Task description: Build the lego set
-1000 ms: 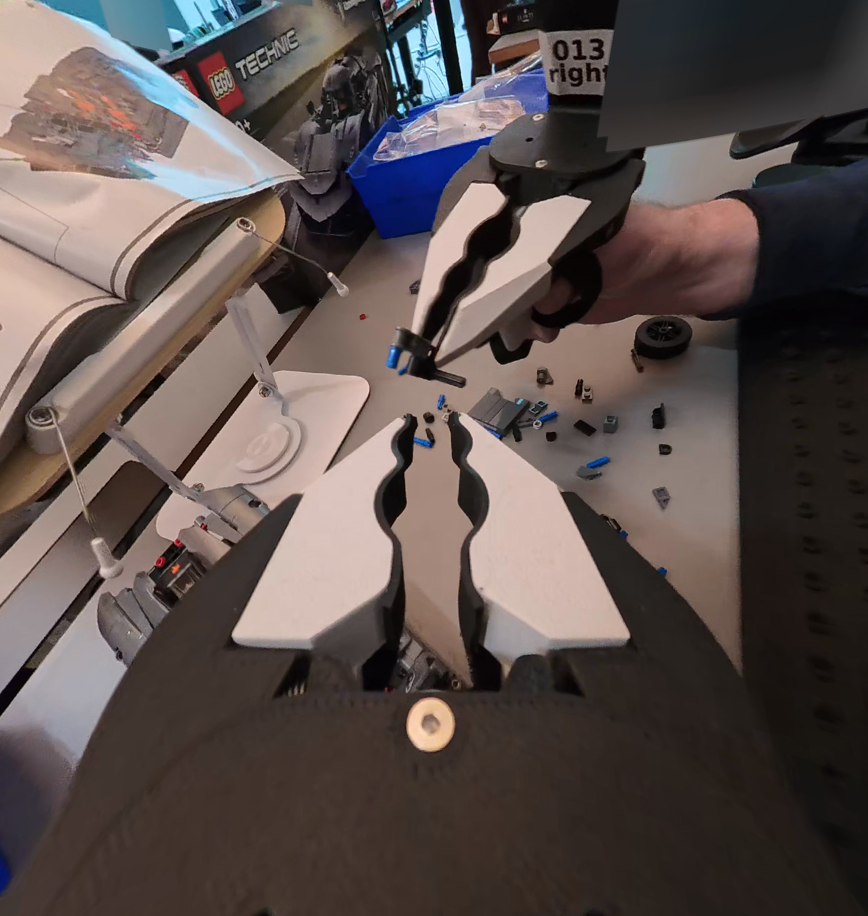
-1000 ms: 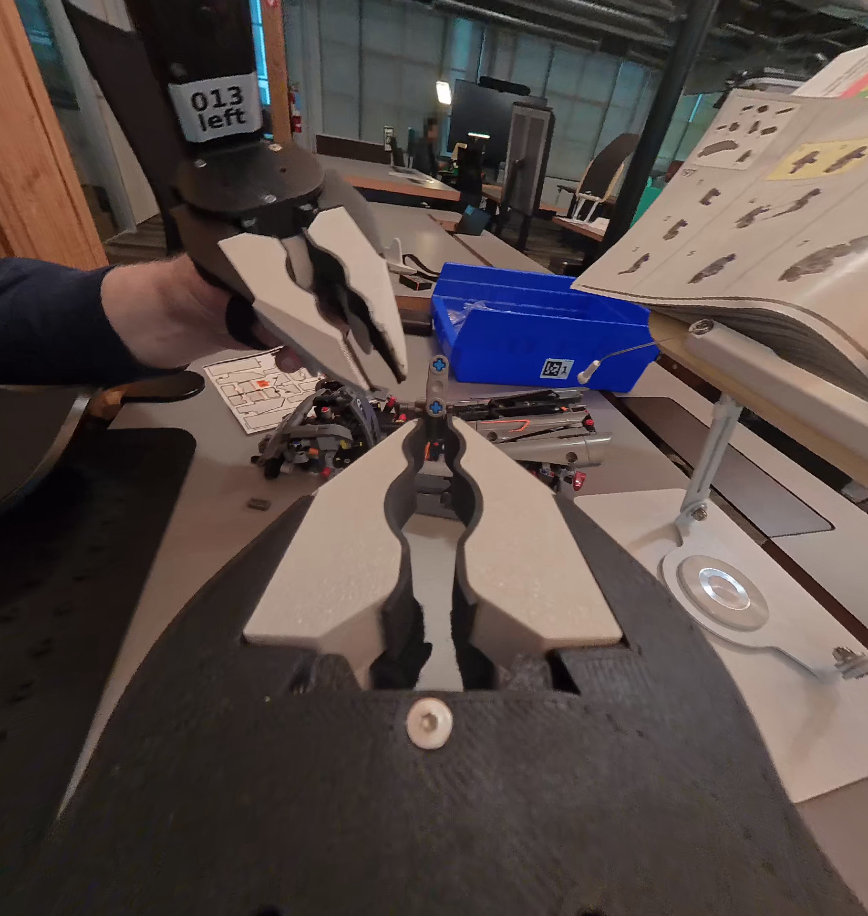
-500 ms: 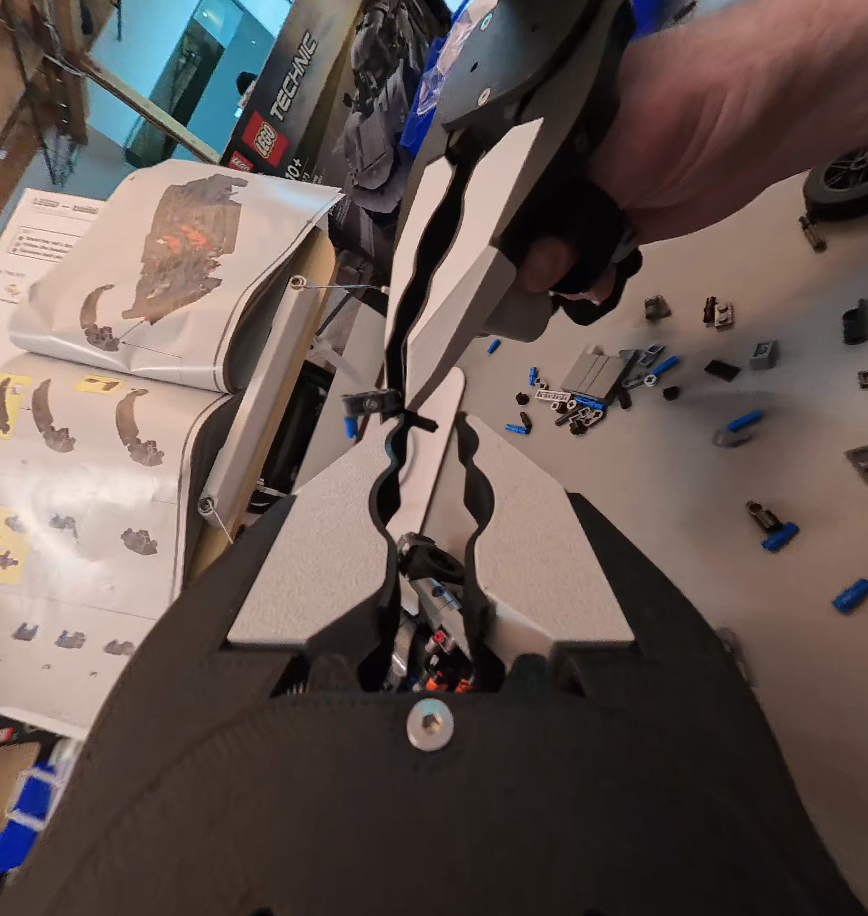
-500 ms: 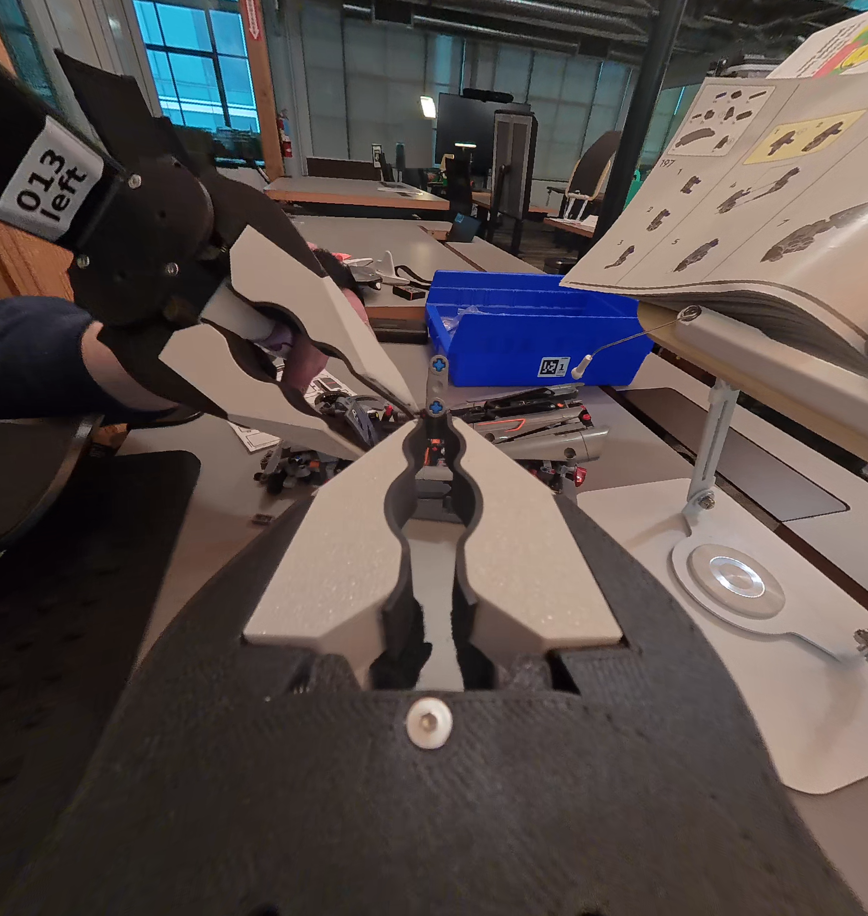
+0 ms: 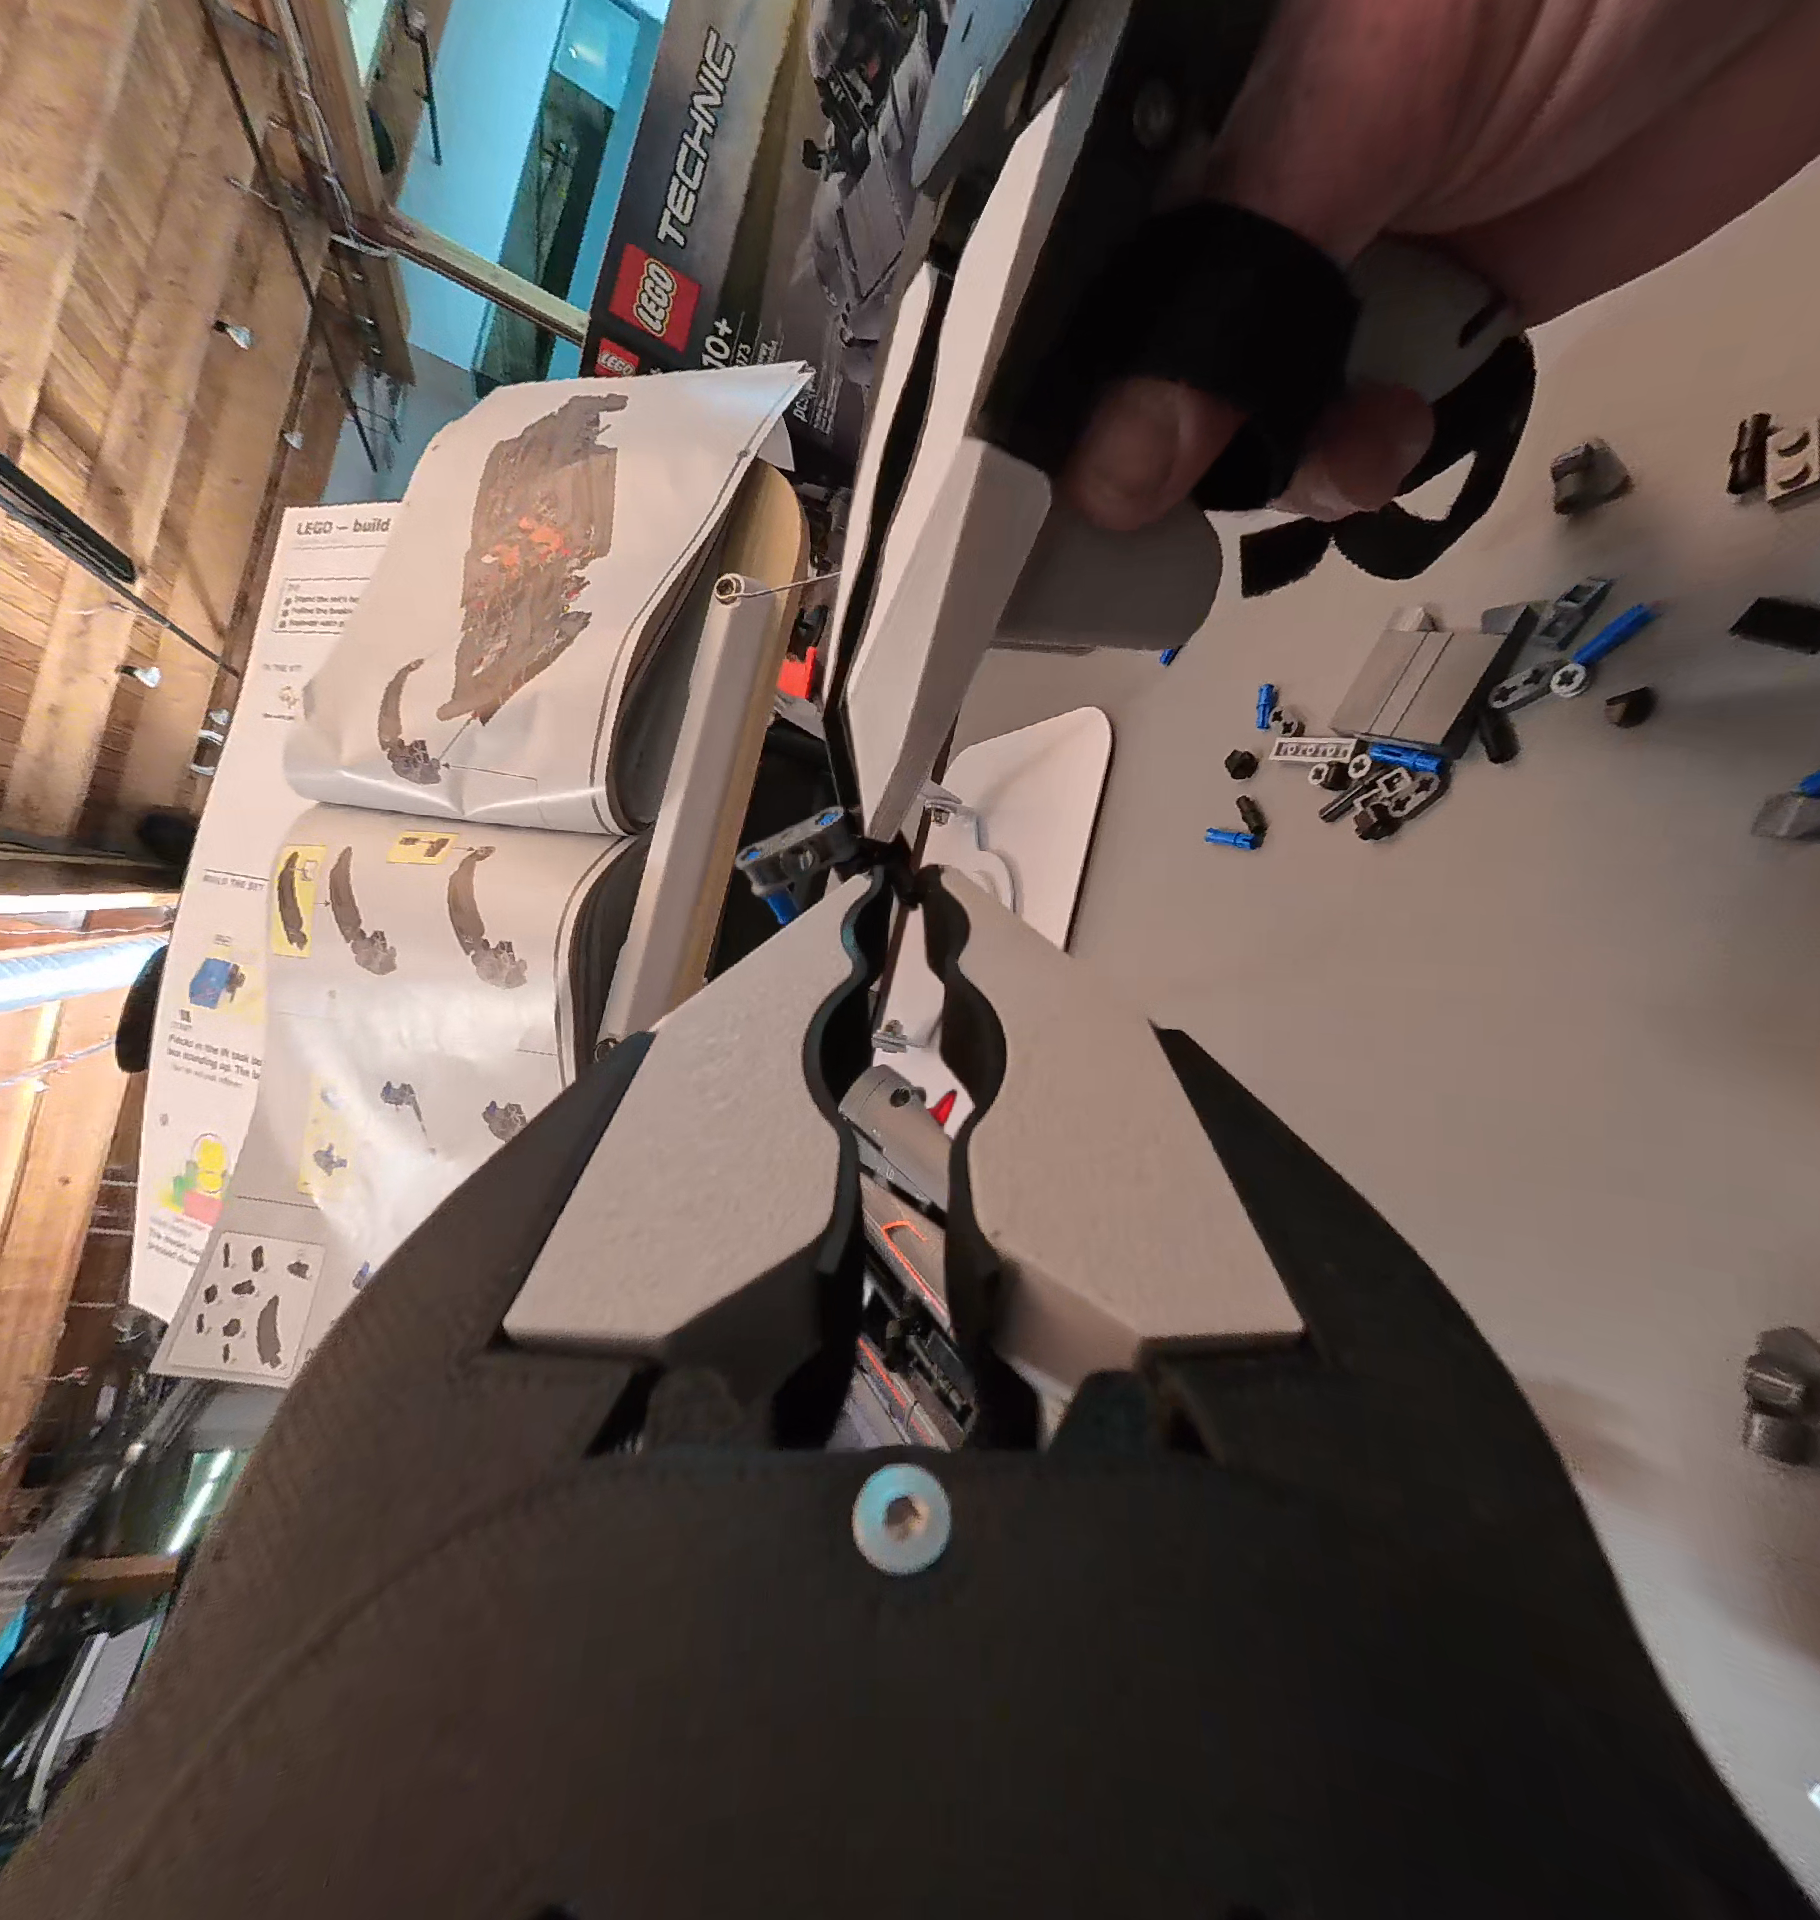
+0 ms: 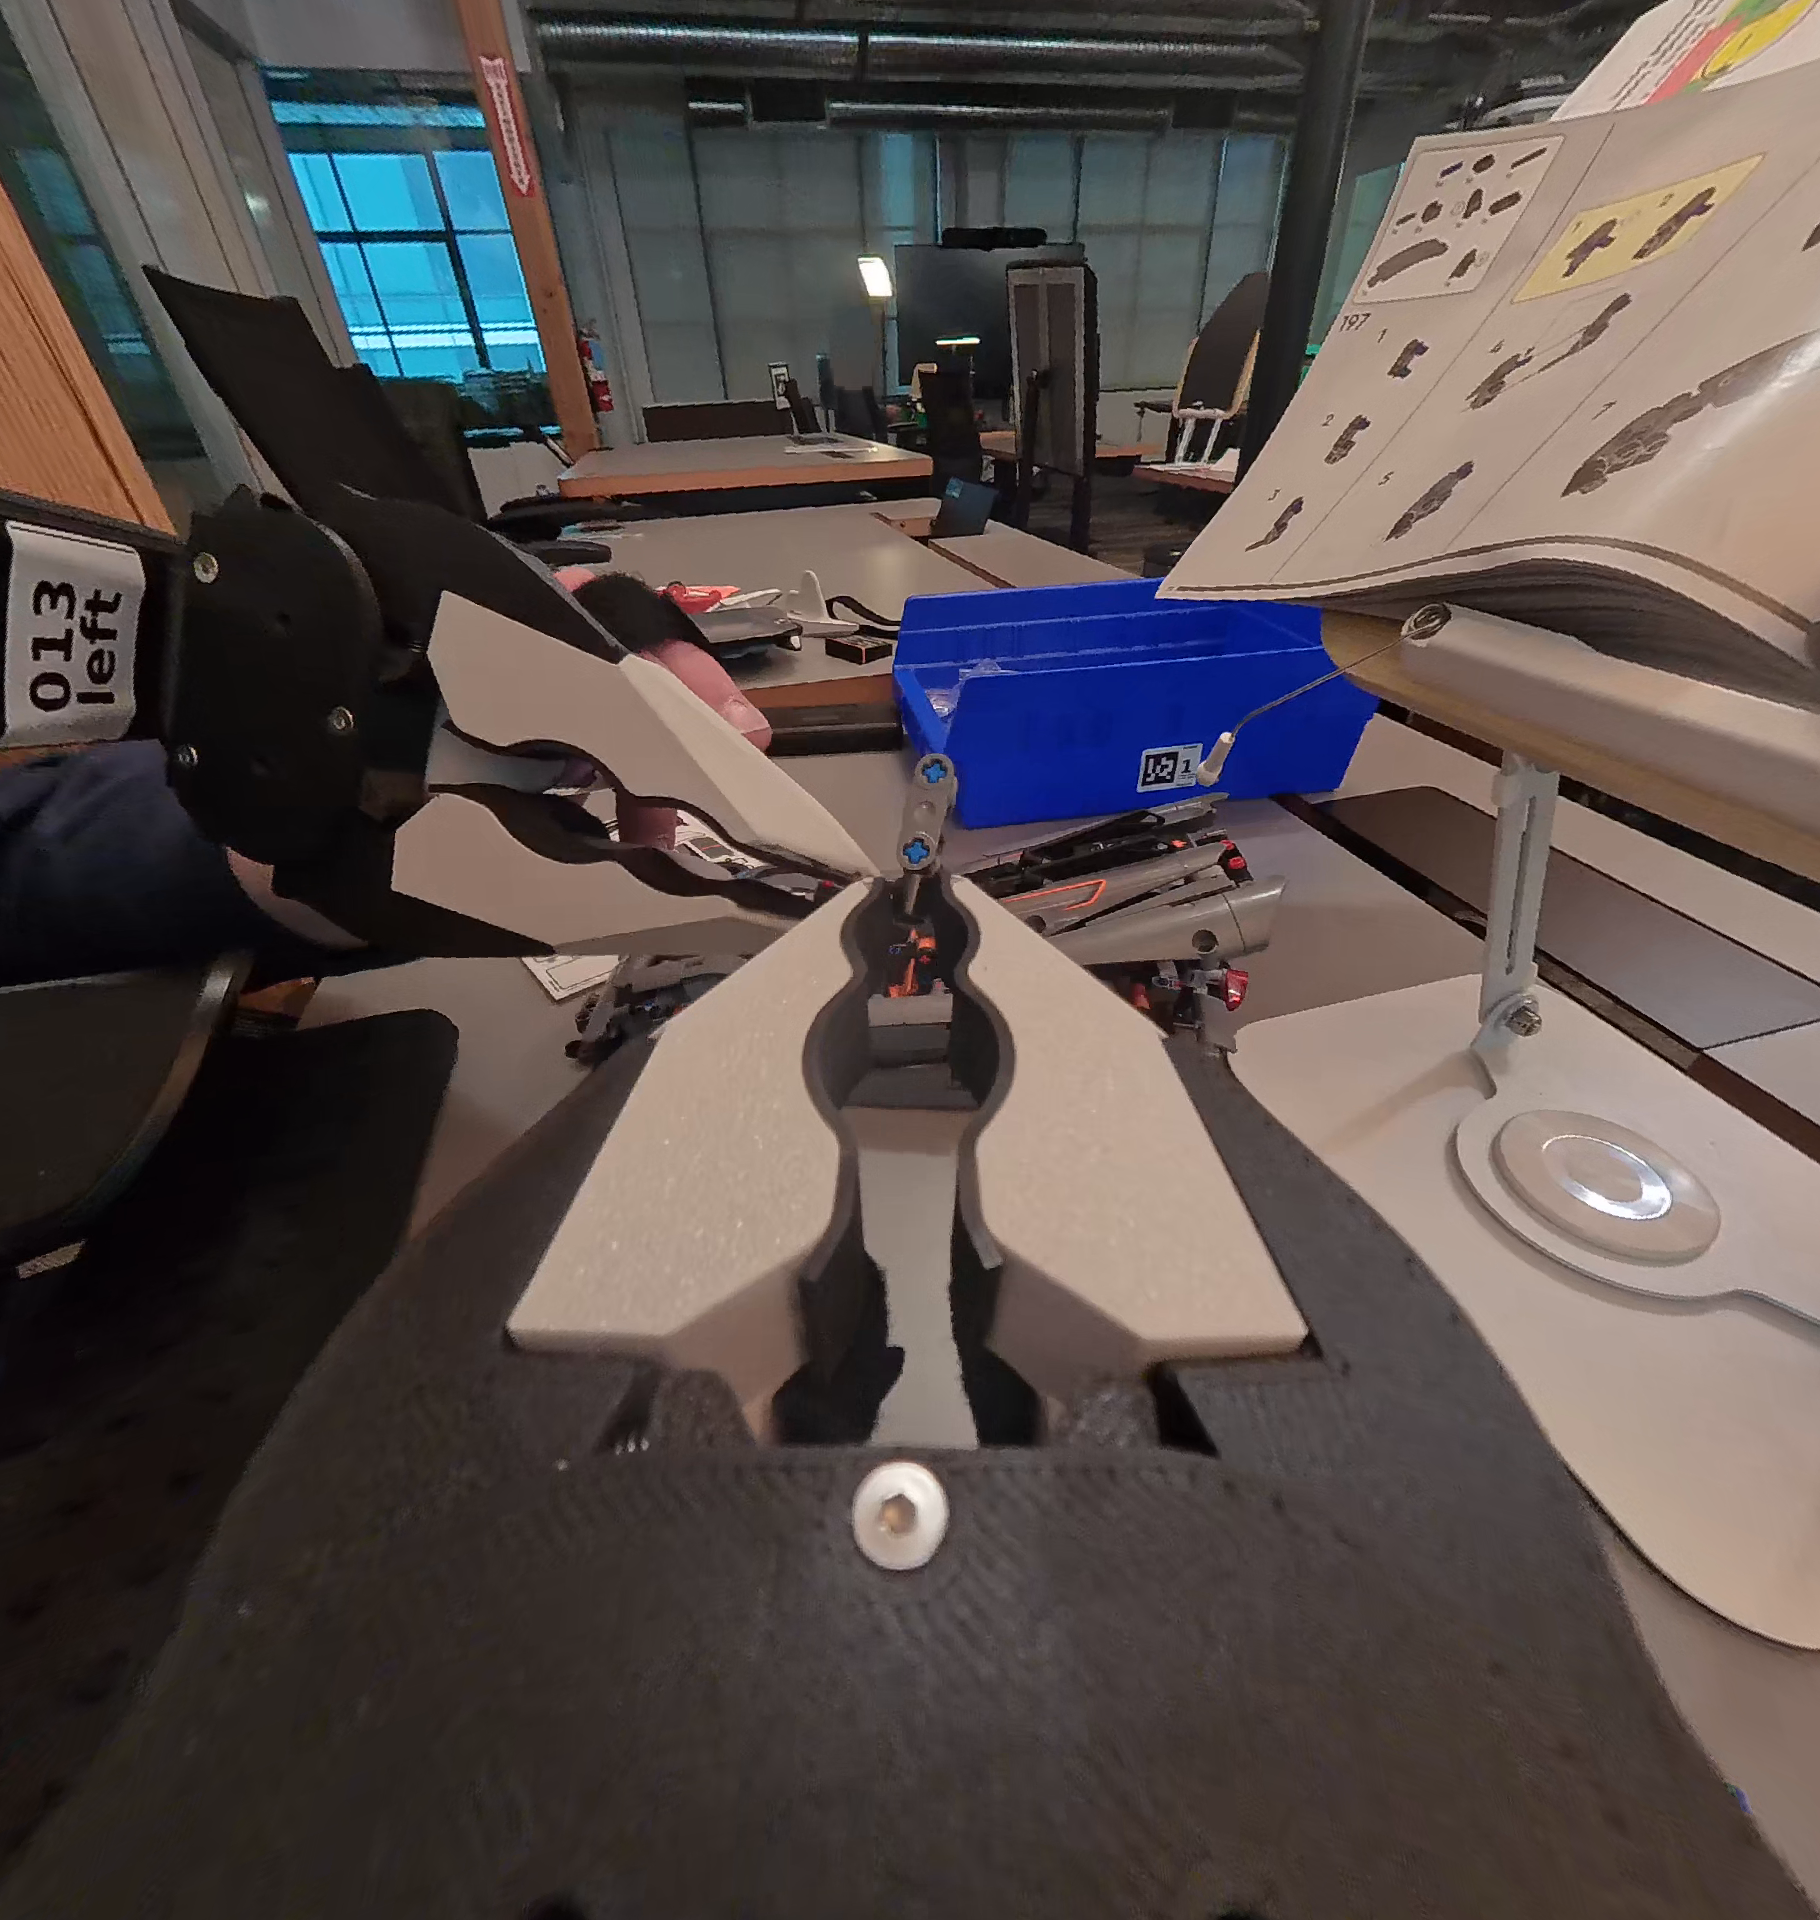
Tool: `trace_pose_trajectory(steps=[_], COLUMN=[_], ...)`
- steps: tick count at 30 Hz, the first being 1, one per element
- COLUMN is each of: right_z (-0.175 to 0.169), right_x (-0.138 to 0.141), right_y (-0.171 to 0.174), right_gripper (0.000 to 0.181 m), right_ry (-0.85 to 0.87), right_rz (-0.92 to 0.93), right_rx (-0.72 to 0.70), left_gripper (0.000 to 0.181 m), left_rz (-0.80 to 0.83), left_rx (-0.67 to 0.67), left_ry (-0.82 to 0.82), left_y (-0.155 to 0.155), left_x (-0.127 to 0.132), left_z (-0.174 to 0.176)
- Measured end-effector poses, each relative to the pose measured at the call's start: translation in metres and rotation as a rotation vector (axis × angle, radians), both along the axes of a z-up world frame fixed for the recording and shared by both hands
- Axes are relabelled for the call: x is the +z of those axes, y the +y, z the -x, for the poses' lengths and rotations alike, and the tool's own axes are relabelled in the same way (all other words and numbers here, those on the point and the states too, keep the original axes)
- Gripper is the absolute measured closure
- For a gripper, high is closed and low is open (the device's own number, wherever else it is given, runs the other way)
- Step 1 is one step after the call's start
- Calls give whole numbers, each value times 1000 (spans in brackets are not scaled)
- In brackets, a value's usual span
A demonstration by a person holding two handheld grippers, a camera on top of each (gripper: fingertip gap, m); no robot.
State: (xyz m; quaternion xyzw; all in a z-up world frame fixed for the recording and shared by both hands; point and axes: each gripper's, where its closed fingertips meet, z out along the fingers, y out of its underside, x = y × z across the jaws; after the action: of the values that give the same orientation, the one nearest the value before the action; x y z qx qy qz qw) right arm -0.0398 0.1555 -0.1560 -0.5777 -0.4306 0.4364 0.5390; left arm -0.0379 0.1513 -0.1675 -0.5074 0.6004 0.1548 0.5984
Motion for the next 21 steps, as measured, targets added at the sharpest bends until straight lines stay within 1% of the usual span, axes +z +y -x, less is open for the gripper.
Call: trace_pose_trajectory(steps=[7, 14, 17, 19, 21], right_z=[3, 0, 0, 1, 3], right_x=[2, 5, 5, 0, -1], right_y=[-4, -3, -3, 0, -2], right_gripper=[175, 172, 169, 167, 166], right_ry=[26, 47, 52, 26, 26], right_rz=[18, 35, 40, 55, 64], right_rx=[35, 38, 37, 25, 39], left_gripper=[180, 180, 180, 180, 180], left_rz=[-42, -77, -92, -110, -136], left_rx=[-27, -39, -45, -40, -33], left_ry=[18, 65, 102, 127, 180], left_y=[-3, -5, -6, -5, -5], left_x=[5, 0, -3, -5, -8], left_z=[5, 10, 10, 11, 11])
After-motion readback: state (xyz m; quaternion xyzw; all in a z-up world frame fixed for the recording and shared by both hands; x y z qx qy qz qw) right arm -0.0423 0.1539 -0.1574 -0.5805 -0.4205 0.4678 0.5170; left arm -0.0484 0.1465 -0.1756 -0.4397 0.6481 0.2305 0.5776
